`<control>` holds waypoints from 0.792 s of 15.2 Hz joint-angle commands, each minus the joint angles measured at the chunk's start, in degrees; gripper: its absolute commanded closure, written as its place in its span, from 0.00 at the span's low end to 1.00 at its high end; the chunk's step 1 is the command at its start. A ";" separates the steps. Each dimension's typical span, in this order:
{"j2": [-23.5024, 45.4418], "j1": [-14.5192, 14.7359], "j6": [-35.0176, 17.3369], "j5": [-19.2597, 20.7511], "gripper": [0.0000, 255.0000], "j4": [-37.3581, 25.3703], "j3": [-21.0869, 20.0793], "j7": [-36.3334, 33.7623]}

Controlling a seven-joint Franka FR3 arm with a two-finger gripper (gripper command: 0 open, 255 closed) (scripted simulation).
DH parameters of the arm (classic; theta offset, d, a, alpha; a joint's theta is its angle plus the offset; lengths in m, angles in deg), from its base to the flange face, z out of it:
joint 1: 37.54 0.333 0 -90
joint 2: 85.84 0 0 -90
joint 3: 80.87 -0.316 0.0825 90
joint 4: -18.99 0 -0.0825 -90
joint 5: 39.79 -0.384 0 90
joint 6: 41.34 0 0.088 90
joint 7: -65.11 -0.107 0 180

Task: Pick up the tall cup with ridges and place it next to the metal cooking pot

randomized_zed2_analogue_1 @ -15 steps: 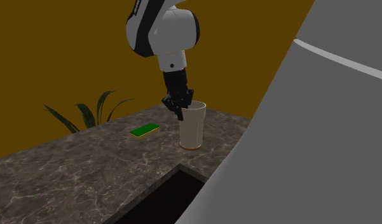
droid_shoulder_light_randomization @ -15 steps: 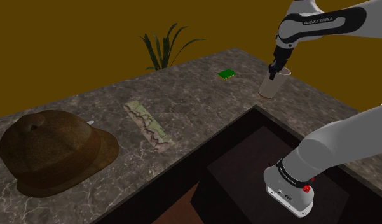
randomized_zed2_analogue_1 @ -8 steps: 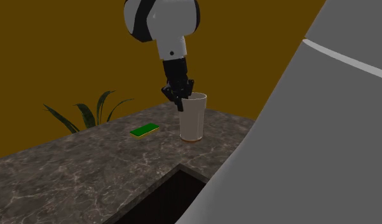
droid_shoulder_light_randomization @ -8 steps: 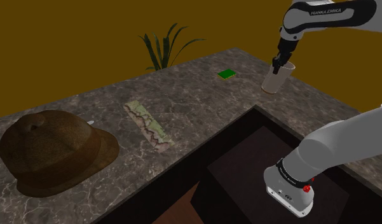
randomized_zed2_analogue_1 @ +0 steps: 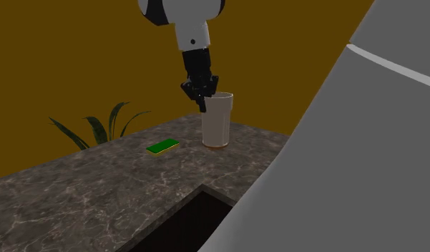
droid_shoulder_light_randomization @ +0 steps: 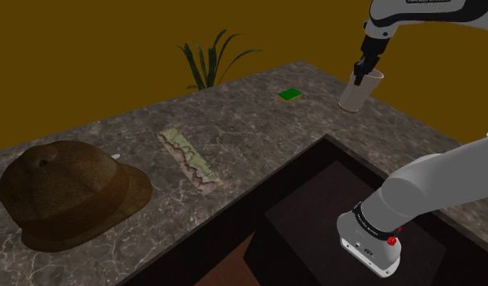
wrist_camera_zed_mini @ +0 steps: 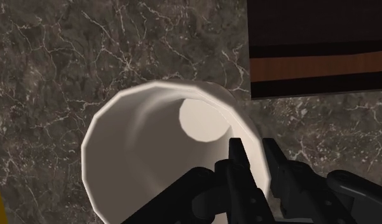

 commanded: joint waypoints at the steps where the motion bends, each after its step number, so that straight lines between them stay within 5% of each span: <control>1: -0.01 0.07 1.66 -0.13 1.00 -1.67 -0.17 0.21; 12: 0.80 0.37 9.94 -0.75 1.00 -10.82 -0.79 1.48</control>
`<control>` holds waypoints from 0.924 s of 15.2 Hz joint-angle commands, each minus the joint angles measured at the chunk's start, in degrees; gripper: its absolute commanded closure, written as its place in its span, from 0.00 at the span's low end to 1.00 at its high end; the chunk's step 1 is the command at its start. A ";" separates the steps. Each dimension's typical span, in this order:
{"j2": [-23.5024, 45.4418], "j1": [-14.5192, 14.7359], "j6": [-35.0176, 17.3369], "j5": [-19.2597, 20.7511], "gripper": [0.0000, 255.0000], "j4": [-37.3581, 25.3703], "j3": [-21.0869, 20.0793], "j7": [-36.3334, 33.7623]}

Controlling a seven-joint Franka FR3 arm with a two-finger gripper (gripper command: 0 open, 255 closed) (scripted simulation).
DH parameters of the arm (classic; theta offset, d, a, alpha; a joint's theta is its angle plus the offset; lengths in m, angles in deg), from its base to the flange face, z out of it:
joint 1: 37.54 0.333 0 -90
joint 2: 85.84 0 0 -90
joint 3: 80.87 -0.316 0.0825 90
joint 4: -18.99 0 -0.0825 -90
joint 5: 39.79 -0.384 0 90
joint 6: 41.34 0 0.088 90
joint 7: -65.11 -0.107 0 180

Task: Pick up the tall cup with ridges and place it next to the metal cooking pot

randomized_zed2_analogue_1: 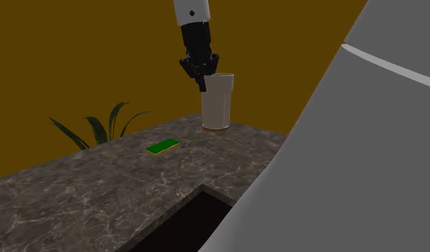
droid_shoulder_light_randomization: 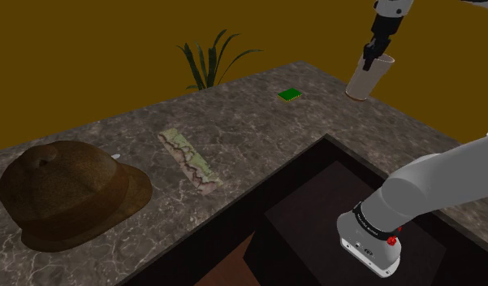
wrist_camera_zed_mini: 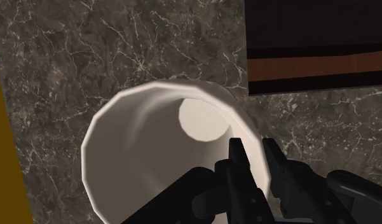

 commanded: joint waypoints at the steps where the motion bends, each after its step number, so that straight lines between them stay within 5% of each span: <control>1: 0.26 0.10 1.77 -0.15 1.00 -2.05 -0.20 0.16; 10: 2.01 0.31 8.05 -0.63 1.00 -10.13 -0.44 1.35; 14: -4.66 -1.36 8.42 1.95 1.00 -4.58 0.89 3.91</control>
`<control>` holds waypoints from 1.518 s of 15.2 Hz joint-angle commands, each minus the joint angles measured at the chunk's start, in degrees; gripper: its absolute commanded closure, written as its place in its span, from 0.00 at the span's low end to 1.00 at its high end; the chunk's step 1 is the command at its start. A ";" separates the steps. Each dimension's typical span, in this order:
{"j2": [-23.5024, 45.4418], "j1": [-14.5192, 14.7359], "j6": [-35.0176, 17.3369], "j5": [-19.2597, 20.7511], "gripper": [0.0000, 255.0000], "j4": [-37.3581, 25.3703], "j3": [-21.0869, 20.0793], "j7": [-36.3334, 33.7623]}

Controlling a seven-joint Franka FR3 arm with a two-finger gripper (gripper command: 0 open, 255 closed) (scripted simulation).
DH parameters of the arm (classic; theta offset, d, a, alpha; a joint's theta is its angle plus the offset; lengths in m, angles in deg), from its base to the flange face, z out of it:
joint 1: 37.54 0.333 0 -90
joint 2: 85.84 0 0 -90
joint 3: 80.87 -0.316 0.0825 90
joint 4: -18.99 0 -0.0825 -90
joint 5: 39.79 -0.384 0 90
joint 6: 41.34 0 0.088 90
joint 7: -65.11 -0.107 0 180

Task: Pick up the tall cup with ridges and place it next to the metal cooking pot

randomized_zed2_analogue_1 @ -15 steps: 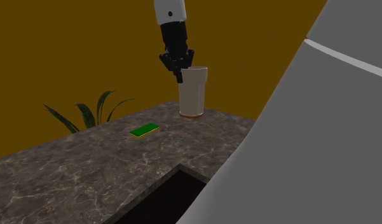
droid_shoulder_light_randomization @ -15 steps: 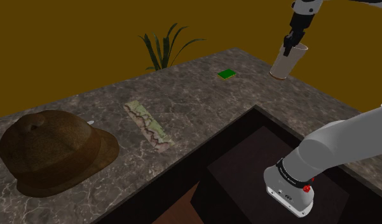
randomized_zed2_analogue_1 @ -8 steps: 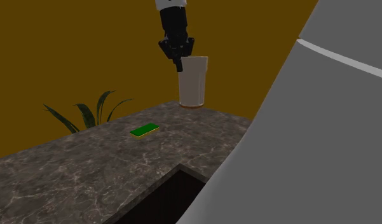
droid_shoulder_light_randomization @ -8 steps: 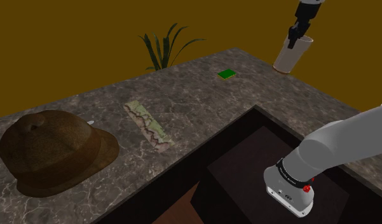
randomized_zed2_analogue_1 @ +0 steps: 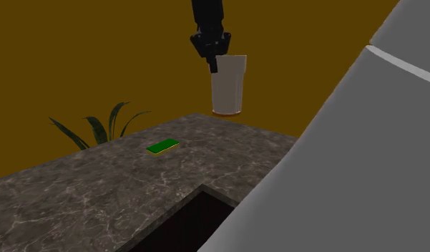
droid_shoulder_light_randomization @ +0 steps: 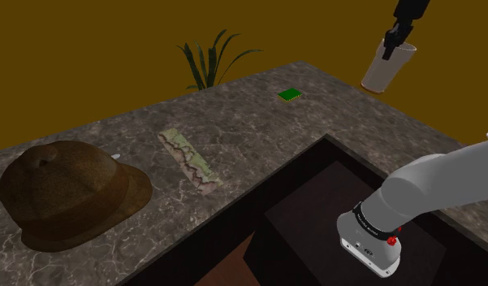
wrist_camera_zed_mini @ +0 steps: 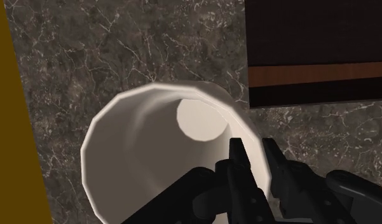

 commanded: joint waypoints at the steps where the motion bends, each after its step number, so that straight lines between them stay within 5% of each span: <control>1: -3.06 -0.93 0.44 1.37 1.00 2.12 0.89 1.69; 12: -18.13 -6.50 3.80 9.54 1.00 10.80 6.08 11.48; 23: -27.96 -11.76 7.58 19.19 1.00 11.77 13.69 24.55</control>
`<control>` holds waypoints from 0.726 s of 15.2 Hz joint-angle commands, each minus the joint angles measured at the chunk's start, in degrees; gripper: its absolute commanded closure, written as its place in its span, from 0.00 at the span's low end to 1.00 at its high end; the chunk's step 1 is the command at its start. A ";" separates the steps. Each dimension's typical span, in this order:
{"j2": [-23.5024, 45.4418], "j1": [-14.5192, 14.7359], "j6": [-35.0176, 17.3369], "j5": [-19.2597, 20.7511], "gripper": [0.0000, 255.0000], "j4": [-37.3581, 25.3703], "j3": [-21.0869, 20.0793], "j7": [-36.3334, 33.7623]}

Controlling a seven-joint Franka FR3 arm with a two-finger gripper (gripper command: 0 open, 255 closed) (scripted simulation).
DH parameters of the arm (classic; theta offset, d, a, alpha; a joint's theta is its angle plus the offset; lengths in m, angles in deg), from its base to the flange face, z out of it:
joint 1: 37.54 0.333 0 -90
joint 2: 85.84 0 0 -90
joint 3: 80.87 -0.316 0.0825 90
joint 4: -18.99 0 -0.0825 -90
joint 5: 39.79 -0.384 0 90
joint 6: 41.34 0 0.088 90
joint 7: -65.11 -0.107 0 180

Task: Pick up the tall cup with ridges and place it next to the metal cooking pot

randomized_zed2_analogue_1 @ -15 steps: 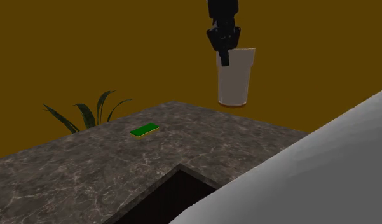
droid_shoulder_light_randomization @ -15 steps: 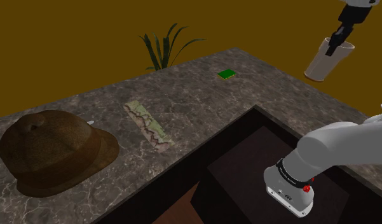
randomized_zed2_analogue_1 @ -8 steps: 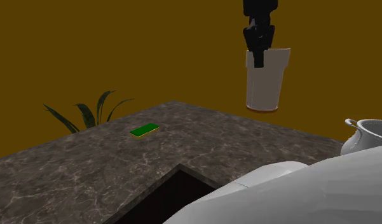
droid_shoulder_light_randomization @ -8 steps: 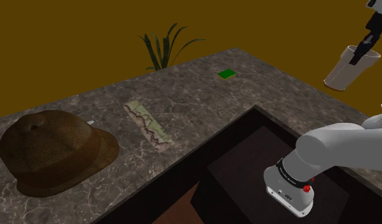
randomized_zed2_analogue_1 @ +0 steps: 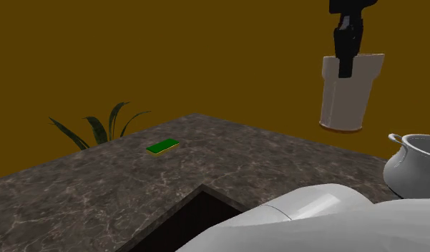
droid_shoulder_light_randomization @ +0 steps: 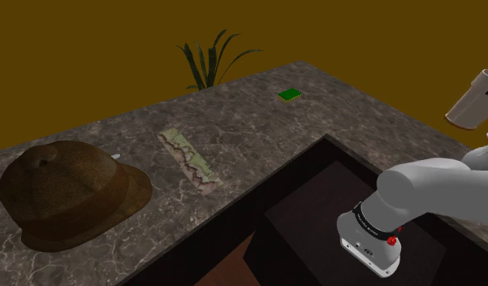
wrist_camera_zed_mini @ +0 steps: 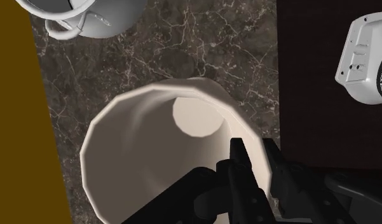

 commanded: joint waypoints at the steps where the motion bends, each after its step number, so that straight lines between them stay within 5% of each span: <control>1: -1.80 -1.05 0.89 1.91 1.00 -0.22 1.29 2.71; 11: -5.11 -3.30 2.52 11.02 1.00 -6.20 10.45 16.55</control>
